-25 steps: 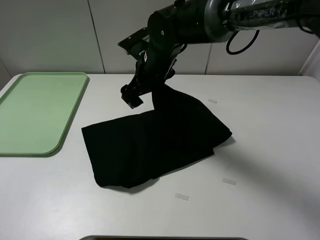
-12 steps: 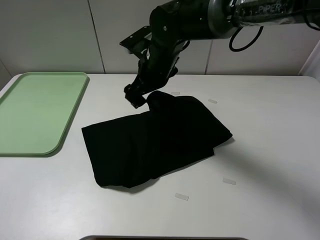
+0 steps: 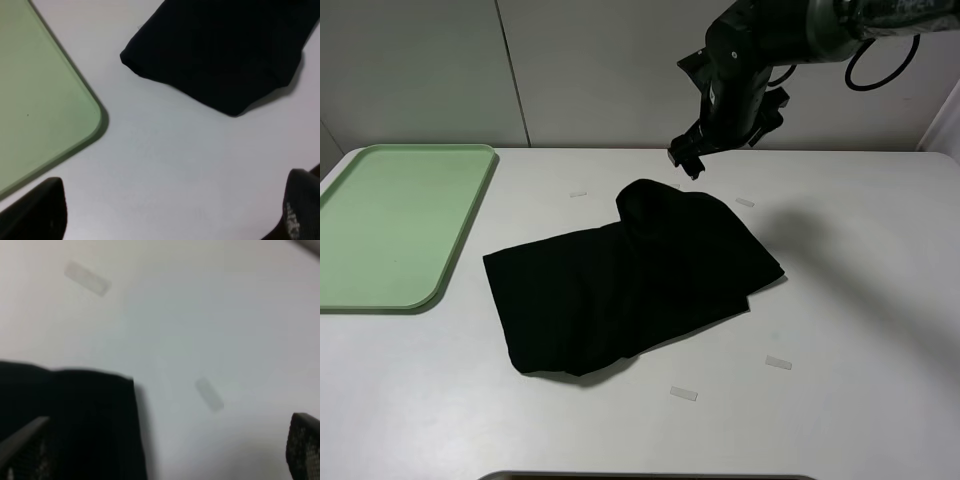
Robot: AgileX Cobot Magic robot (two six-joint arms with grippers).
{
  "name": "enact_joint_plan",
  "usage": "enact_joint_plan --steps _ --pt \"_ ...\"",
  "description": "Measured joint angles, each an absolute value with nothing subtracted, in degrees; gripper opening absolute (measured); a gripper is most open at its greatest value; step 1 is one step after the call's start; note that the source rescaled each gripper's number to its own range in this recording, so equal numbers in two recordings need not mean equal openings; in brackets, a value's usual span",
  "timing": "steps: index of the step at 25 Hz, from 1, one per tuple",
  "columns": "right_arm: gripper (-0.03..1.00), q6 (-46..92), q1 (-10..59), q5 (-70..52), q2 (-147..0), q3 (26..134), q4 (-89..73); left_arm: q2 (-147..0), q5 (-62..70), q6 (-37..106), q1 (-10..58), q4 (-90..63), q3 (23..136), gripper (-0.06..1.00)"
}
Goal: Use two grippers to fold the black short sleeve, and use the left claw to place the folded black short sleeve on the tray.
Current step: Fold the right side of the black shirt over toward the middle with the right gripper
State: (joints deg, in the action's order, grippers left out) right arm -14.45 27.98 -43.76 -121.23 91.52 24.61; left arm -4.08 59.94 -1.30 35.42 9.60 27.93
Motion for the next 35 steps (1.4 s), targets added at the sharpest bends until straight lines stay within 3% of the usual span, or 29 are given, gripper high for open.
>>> enact_joint_plan --steps 35 --pt "1.0 -15.5 41.8 -37.9 -126.3 90.4 1.2 -4.1 62.9 2.0 35.4 9.4 28.5 0.84"
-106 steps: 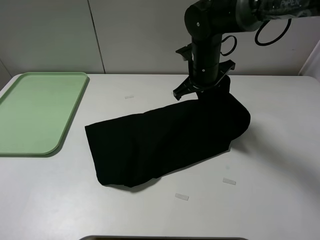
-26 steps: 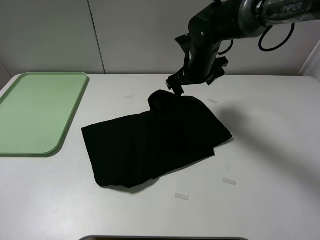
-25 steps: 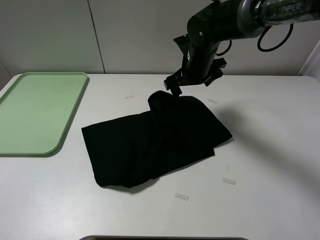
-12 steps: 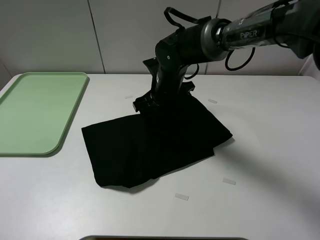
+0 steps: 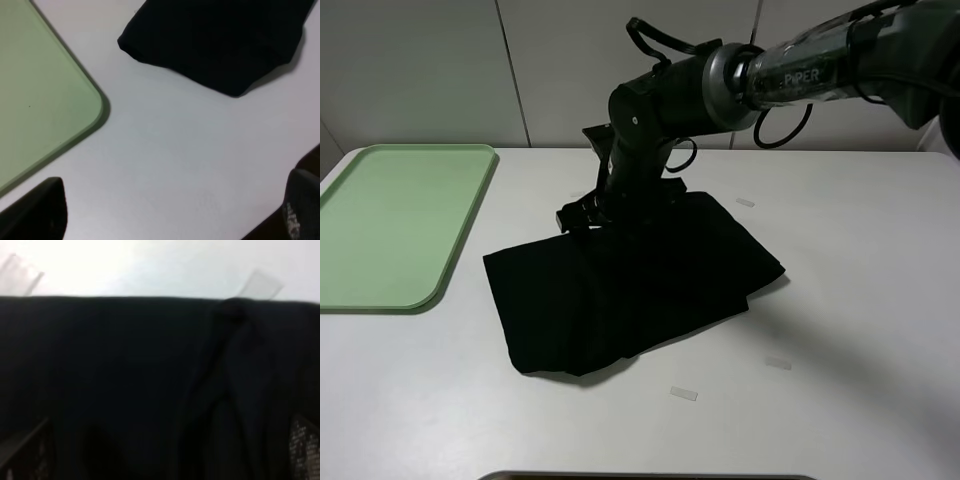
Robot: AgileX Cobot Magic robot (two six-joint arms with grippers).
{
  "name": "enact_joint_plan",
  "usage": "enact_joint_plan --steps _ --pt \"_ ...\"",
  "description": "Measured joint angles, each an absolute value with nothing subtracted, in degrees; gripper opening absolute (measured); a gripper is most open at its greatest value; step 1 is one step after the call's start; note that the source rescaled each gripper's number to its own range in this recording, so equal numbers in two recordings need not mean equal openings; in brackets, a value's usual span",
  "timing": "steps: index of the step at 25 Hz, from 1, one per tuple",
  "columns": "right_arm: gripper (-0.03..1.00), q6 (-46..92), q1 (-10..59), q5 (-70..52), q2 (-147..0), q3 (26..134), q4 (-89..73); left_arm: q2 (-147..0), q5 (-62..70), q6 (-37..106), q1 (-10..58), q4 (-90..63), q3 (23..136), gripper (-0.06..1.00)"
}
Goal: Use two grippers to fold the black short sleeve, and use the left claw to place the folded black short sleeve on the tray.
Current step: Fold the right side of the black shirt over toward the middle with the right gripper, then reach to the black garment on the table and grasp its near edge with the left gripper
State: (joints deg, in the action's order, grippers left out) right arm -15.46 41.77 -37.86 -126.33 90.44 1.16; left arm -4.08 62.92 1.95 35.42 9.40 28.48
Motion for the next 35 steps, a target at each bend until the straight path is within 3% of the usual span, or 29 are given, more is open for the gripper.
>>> enact_joint_plan --steps 12,28,35 --pt "1.0 -11.5 41.8 -44.5 -119.4 90.4 0.0 -4.1 62.9 2.2 35.4 9.4 28.5 0.84" --pt "1.0 -10.4 37.5 -68.4 -84.5 90.2 11.7 -4.1 62.9 2.6 35.4 8.4 28.5 0.84" --pt "1.0 -8.2 37.5 -69.1 -63.6 77.4 12.2 -4.1 62.9 2.6 35.4 8.3 28.5 0.84"
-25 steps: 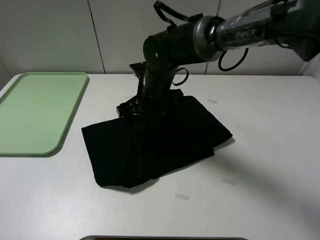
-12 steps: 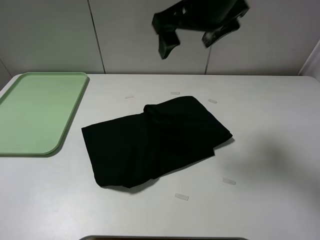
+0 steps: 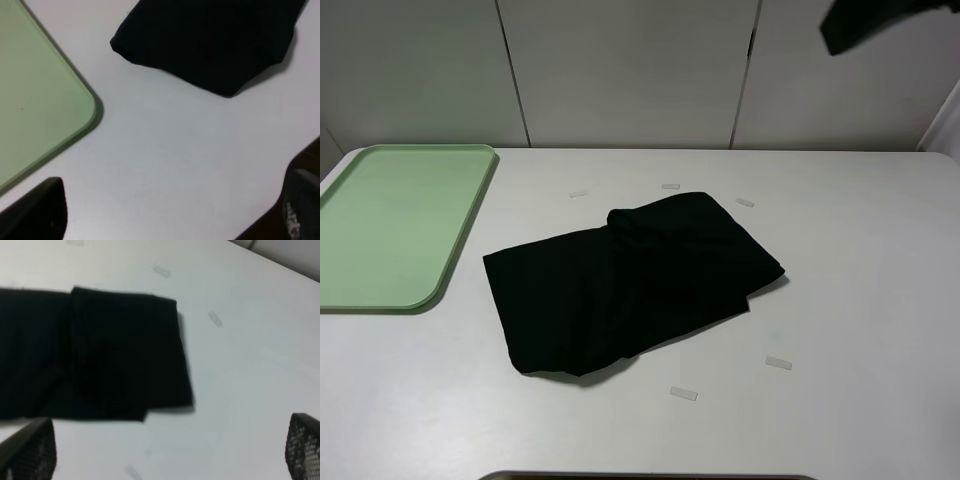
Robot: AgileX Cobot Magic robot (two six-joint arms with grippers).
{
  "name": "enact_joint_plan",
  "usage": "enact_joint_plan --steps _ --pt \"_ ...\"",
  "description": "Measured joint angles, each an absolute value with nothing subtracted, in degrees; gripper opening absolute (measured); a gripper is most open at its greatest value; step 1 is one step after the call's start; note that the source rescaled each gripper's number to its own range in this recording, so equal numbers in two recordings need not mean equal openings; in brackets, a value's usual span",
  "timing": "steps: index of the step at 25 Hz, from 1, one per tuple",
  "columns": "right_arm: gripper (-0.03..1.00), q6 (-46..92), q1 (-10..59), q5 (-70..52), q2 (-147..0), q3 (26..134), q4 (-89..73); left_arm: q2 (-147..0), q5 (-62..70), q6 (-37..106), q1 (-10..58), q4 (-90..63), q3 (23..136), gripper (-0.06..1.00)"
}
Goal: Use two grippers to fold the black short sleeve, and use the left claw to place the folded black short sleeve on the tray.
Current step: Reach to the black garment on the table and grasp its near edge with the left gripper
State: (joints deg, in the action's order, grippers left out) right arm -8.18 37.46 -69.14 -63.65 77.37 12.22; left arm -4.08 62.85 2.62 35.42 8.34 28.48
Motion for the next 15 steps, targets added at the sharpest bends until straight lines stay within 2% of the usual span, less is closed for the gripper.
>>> enact_joint_plan --steps 6,15 --pt "1.0 -5.6 37.5 -69.0 -43.8 65.1 10.7 -4.1 62.9 2.7 35.4 8.3 28.5 0.84" --pt "1.0 -4.0 37.5 -68.4 -19.6 55.0 9.1 -4.1 62.9 2.7 35.4 8.3 28.5 0.84"
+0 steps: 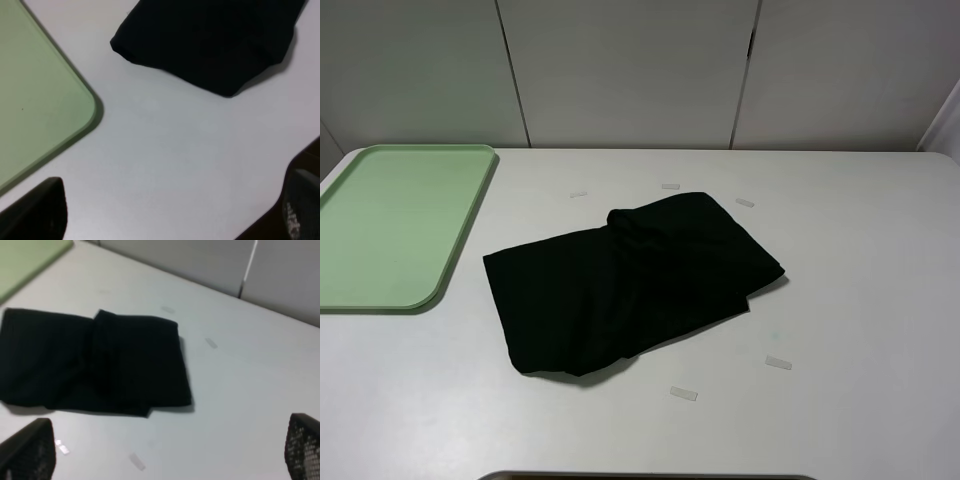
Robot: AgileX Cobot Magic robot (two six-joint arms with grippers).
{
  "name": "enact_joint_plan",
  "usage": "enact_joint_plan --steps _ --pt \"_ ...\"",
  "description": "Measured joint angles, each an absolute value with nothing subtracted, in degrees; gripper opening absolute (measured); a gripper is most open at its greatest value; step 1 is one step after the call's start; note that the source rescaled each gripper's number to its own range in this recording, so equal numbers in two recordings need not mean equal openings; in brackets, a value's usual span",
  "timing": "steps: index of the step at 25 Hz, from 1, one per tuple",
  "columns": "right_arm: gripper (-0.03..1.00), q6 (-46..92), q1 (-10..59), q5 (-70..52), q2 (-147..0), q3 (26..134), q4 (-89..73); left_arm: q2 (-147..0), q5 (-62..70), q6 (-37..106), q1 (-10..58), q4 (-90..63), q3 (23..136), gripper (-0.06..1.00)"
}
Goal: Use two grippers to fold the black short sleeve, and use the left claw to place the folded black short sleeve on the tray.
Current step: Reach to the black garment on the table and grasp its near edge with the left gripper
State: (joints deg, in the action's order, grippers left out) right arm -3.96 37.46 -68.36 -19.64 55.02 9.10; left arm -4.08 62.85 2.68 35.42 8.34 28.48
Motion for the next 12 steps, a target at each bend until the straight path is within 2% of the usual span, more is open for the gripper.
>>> enact_joint_plan --steps 12 --pt "1.0 1.1 37.5 -66.5 -0.5 41.1 -1.2 -4.1 62.9 2.7 35.4 8.3 28.5 0.84"
